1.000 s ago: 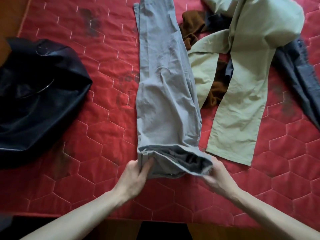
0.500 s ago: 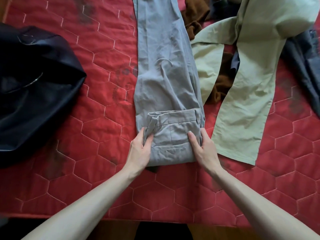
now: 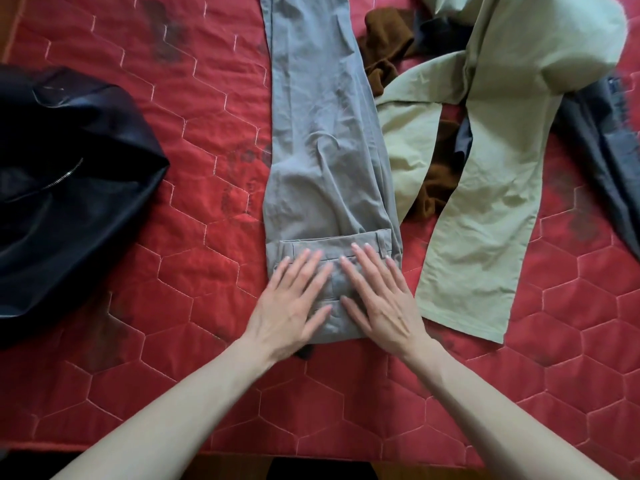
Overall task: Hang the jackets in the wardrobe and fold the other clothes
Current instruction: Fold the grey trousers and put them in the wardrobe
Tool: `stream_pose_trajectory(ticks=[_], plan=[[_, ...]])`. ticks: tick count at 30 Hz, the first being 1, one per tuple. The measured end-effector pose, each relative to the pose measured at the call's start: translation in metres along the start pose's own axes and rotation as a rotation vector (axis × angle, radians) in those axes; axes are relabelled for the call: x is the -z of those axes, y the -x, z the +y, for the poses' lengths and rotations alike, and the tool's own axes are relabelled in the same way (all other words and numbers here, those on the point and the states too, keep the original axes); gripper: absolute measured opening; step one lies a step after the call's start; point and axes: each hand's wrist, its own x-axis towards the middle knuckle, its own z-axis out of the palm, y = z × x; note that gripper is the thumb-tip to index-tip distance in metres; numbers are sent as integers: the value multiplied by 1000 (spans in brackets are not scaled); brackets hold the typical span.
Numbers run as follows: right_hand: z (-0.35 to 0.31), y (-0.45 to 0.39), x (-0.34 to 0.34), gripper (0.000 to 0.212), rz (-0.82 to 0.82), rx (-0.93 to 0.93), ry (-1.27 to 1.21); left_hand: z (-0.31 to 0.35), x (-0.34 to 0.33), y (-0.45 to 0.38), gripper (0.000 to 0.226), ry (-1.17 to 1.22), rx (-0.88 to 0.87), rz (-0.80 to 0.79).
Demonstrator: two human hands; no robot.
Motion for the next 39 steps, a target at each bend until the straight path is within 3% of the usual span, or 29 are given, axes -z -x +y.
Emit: stream_pose_trajectory(ticks=[5, 9, 13, 17, 22, 28, 32, 39], plan=[[10, 7, -19, 83, -298, -239, 14, -18, -15, 7, 87, -69, -60, -238], [11, 3, -26, 90, -367, -255, 54, -18, -16, 0, 112, -113, -39, -336], [23, 10, -6, 92, -300, -61, 28, -4, -4, -3, 130, -181, -54, -388], [38, 30, 7, 99, -303, 224, 66, 0, 1, 7, 131, -247, -242, -395], [42, 32, 4, 118, -391, 227, 201, 14, -2, 17, 116, -236, -156, -443], [44, 31, 14, 83, -327, 226, 7, 11, 17, 14, 88, -99, -120, -461], [48, 19, 44, 59, -302, 279, -65, 7, 38, 14, 76, -54, -185, -330], [19, 27, 93, 50, -181, 259, -174, 18, 71, 31, 74, 110, -180, -261]])
